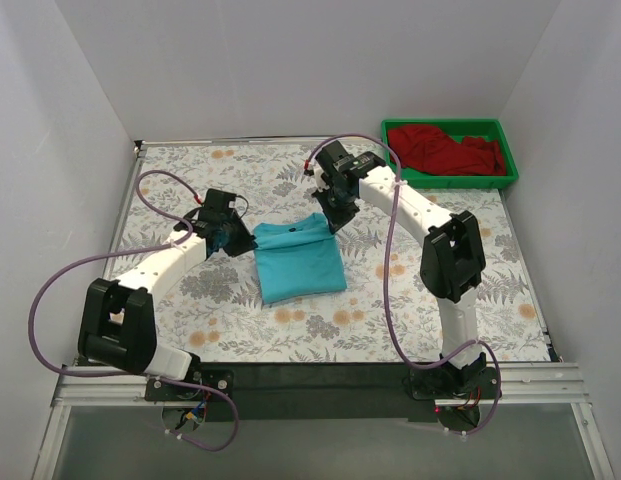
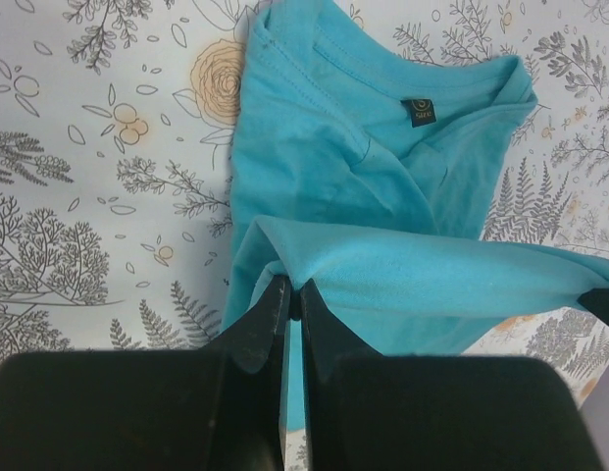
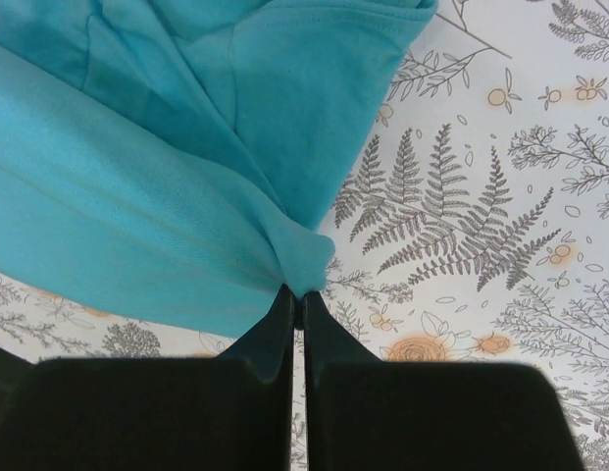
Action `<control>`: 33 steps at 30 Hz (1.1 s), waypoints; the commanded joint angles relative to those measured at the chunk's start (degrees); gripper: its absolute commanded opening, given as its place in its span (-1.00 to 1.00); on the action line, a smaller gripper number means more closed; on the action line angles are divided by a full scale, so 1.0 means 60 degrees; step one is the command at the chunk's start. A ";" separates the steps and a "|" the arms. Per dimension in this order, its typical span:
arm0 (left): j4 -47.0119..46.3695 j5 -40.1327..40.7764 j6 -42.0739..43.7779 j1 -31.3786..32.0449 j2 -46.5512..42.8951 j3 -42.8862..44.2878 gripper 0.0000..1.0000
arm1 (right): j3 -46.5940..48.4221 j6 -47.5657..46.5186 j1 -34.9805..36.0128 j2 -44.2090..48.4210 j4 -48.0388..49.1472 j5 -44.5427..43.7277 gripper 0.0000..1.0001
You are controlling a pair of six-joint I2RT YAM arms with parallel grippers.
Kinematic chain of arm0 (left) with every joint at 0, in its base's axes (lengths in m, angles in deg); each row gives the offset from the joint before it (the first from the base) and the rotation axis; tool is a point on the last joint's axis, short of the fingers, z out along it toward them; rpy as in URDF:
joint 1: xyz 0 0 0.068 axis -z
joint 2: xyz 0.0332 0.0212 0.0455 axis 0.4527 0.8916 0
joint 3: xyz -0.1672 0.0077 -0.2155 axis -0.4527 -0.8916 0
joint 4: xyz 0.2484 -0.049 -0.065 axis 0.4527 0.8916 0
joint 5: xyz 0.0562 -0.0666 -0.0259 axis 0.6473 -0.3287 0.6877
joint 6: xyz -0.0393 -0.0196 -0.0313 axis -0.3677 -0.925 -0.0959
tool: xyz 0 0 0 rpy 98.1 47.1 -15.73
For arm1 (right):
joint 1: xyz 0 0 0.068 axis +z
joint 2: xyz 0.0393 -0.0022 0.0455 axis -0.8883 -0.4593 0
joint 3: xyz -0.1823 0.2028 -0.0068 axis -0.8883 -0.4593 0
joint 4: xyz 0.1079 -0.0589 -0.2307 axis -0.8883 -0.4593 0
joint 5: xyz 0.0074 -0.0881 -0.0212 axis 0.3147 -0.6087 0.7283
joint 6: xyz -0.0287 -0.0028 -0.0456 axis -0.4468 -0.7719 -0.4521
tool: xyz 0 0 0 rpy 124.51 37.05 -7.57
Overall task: Fold and stack the t-shirts
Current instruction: Fold the tshirt
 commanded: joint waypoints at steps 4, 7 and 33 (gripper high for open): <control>-0.0830 0.0411 0.0272 -0.0165 0.0333 0.0002 -1.00 | -0.0133 -0.0186 -0.0258 -0.0142 0.1100 -0.0431 -0.97; -0.1094 0.0513 0.0243 -0.0224 0.0509 -0.0086 -1.00 | -0.0148 -0.0201 -0.0302 -0.0288 0.1453 -0.0431 -0.97; -0.2106 -0.0555 0.0550 -0.0356 0.2429 -0.0716 -1.00 | -0.3251 0.0369 -0.0303 -0.0656 0.3739 0.1251 -0.97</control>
